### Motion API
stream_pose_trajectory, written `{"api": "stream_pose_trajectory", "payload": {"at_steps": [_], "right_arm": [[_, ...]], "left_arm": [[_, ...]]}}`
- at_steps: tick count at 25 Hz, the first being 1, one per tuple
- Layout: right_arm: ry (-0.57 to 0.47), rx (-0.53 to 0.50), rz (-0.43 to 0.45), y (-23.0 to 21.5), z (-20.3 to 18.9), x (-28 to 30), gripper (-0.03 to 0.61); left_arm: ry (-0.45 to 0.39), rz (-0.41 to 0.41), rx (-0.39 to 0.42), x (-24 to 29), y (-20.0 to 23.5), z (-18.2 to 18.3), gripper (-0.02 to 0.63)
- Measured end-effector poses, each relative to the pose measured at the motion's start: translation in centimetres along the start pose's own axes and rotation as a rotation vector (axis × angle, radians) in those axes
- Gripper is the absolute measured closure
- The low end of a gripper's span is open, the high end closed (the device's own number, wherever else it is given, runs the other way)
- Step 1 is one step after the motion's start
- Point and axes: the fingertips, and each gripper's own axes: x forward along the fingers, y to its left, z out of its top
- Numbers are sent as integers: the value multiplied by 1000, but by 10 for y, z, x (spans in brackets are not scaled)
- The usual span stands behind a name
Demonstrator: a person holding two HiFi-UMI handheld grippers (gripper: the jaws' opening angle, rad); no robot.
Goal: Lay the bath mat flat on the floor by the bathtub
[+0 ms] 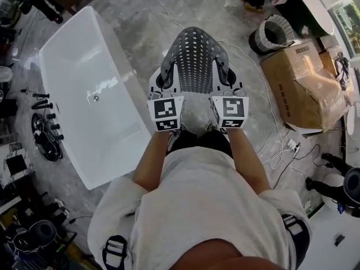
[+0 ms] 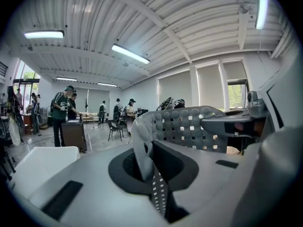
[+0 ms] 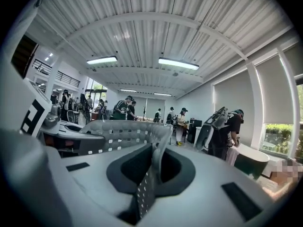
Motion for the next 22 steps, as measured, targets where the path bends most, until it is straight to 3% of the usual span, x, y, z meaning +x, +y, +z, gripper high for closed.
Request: {"api": "stream_pose_trajectory", "payload": {"at_steps": [5, 10, 22], "right_arm": [[-3, 5, 74, -7, 0, 36, 557], [1, -9, 204, -3, 2, 80, 558], [-5, -4, 467, -33, 2, 154, 558]], "left_arm": [[15, 83, -10, 20, 26, 1, 583], [52, 215, -45, 40, 58, -3, 583], [109, 451, -143, 81, 67, -3, 583]]}}
